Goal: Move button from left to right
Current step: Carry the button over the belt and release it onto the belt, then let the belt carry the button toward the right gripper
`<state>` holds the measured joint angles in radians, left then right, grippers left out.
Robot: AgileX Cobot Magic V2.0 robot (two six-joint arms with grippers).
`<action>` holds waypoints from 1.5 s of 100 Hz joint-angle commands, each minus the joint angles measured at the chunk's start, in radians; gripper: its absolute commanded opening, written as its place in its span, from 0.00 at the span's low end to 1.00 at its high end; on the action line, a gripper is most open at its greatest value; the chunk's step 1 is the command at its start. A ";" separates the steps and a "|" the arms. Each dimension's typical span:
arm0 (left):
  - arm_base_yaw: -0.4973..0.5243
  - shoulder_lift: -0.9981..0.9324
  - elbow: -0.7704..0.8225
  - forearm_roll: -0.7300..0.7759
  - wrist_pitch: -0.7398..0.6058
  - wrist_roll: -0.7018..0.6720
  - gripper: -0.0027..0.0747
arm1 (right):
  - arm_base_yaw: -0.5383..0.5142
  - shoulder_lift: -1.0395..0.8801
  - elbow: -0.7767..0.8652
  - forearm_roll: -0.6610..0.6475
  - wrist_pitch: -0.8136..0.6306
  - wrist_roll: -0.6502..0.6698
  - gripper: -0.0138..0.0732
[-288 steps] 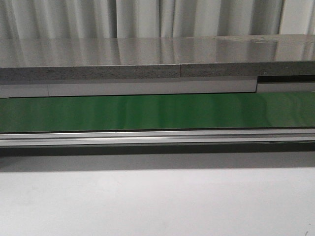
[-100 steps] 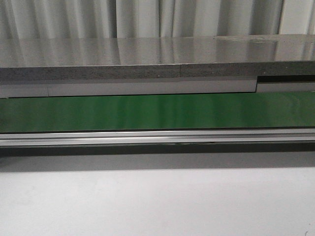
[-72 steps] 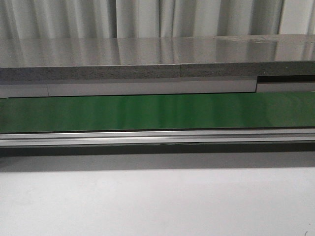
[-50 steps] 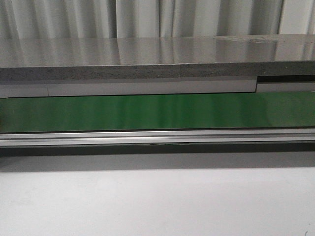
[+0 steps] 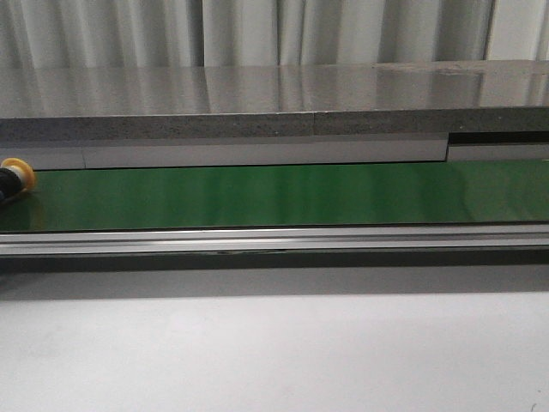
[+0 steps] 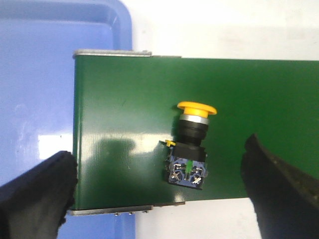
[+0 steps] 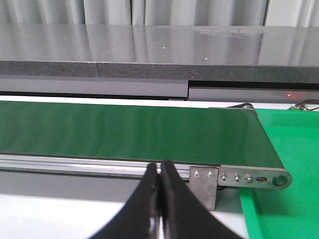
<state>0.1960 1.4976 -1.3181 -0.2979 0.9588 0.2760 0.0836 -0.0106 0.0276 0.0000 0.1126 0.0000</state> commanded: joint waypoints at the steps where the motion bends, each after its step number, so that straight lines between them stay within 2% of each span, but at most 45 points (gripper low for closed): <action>1: -0.007 -0.118 0.014 -0.083 -0.082 0.053 0.86 | -0.003 -0.019 -0.015 -0.006 -0.078 0.000 0.08; 26: -0.016 -0.420 0.252 -0.145 -0.317 0.132 0.86 | -0.003 -0.019 -0.015 -0.006 -0.078 0.000 0.08; 43: -0.097 -0.655 0.441 -0.145 -0.468 0.166 0.86 | -0.003 -0.019 -0.015 -0.006 -0.078 0.000 0.08; 64: -0.173 -0.894 0.653 -0.141 -0.556 0.167 0.86 | -0.003 -0.019 -0.015 -0.006 -0.078 0.000 0.08; 92: -0.185 -1.209 0.898 -0.175 -0.649 0.167 0.86 | -0.003 -0.019 -0.015 -0.006 -0.078 0.000 0.08; 106: -0.185 -1.300 0.989 -0.175 -0.723 0.167 0.86 | -0.003 -0.019 -0.015 -0.006 -0.078 0.000 0.08; 122: -0.185 -1.314 1.064 -0.175 -0.851 0.167 0.86 | -0.003 -0.019 -0.015 -0.006 -0.078 0.000 0.08; 150: -0.185 -1.314 1.073 -0.175 -0.864 0.167 0.86 | -0.003 -0.019 -0.015 -0.006 -0.078 0.000 0.08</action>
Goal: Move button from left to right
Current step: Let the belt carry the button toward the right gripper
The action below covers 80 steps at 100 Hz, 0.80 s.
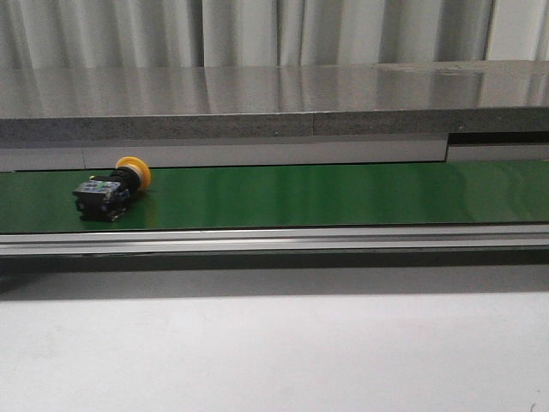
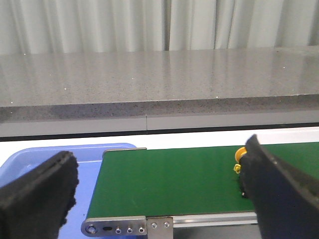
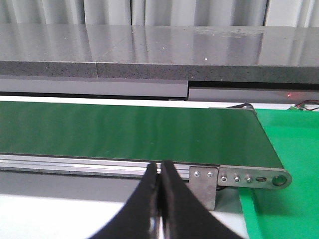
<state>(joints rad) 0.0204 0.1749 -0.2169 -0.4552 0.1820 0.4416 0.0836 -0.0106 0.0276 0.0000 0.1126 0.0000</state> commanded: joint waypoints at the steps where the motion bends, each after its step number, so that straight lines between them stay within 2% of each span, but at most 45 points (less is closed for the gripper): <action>1: -0.010 0.009 -0.028 -0.017 -0.087 0.002 0.86 | -0.003 -0.019 -0.015 -0.006 -0.078 0.000 0.08; 12: -0.010 0.009 -0.028 -0.017 -0.094 0.002 0.84 | -0.003 -0.019 -0.015 -0.006 -0.078 0.000 0.08; 22: -0.010 0.009 -0.028 -0.017 -0.100 0.002 0.72 | -0.003 -0.019 -0.015 -0.006 -0.078 0.000 0.08; 53: -0.010 0.009 -0.028 -0.017 -0.100 0.002 0.01 | -0.003 -0.019 -0.015 -0.006 -0.078 0.000 0.08; 65: -0.010 0.009 -0.028 -0.017 -0.100 0.002 0.01 | -0.003 -0.019 -0.015 -0.006 -0.080 0.000 0.08; 80: -0.010 0.009 -0.028 -0.017 -0.100 0.002 0.01 | -0.003 -0.019 -0.015 -0.006 -0.150 0.000 0.08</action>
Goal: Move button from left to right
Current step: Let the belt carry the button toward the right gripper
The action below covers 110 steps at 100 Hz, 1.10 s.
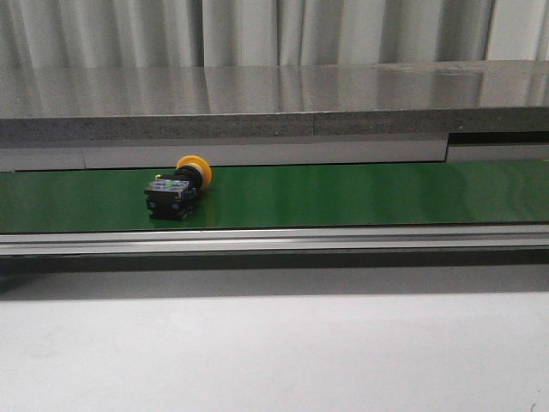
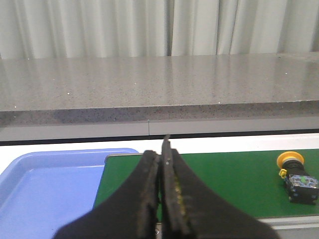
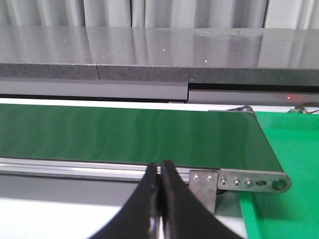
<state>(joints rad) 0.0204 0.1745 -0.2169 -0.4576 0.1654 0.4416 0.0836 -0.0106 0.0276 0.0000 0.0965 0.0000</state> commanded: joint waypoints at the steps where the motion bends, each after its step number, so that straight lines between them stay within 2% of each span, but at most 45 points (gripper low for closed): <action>1: -0.010 0.010 -0.028 -0.015 -0.084 0.002 0.01 | -0.003 -0.019 -0.015 -0.006 -0.138 0.000 0.08; 14: -0.010 0.010 -0.028 -0.015 -0.084 0.002 0.01 | -0.003 -0.019 -0.020 -0.006 -0.250 0.000 0.08; 25: -0.010 0.010 -0.028 -0.015 -0.084 0.002 0.01 | -0.003 -0.014 -0.063 -0.006 -0.250 0.000 0.08; 53: -0.010 0.010 -0.028 -0.015 -0.084 0.002 0.01 | -0.003 0.154 -0.315 -0.006 0.004 0.000 0.08; 93: -0.010 0.010 -0.028 -0.015 -0.084 0.002 0.01 | -0.003 0.656 -0.735 0.000 0.361 0.000 0.08; 110: -0.010 0.010 -0.028 -0.015 -0.084 0.002 0.01 | -0.003 0.851 -0.864 0.084 0.482 0.000 0.08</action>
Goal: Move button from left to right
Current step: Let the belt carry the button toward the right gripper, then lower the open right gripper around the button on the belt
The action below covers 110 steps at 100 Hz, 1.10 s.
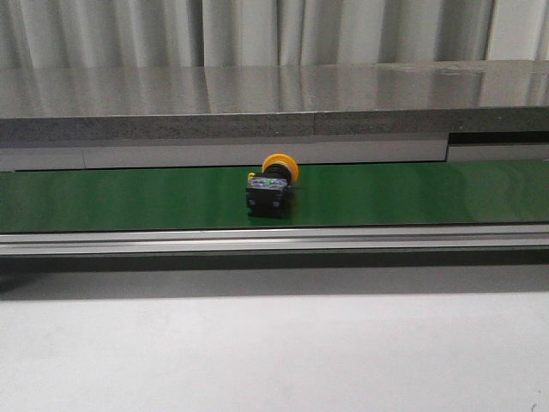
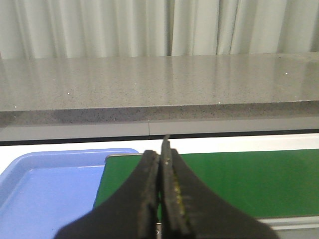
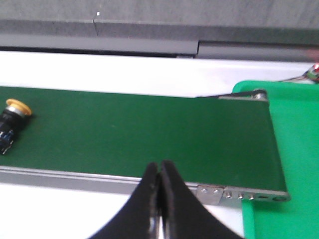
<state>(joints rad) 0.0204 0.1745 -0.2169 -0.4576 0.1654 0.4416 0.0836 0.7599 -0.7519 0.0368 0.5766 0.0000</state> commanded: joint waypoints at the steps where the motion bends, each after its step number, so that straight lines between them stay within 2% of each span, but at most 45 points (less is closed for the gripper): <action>1: -0.010 0.010 -0.028 -0.015 -0.084 0.002 0.01 | -0.003 0.087 -0.092 0.051 0.004 0.000 0.08; 19: -0.010 0.010 -0.028 -0.015 -0.084 0.002 0.01 | -0.003 0.213 -0.114 0.120 -0.012 0.000 0.08; 38: -0.010 0.010 -0.028 -0.015 -0.084 0.002 0.01 | -0.003 0.279 -0.114 0.126 0.001 0.000 0.09; 45: -0.010 0.010 -0.028 -0.015 -0.084 0.002 0.01 | -0.003 0.285 -0.114 0.126 0.007 0.000 0.12; 54: -0.010 0.010 -0.028 -0.015 -0.084 0.002 0.01 | -0.003 0.286 -0.114 0.126 0.007 0.000 0.26; 71: -0.010 0.010 -0.028 -0.015 -0.084 0.002 0.01 | -0.003 0.286 -0.114 0.126 0.026 0.000 0.73; 81: -0.010 0.010 -0.028 -0.015 -0.084 0.002 0.01 | -0.003 0.286 -0.114 0.126 0.029 0.000 0.91; 110: -0.010 0.010 -0.028 -0.015 -0.084 0.002 0.01 | -0.003 0.288 -0.114 0.134 0.018 0.000 0.90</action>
<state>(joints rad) 0.0204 0.1745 -0.2169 -0.4576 0.1631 0.4416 0.0836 1.0547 -0.8311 0.1551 0.6490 0.0000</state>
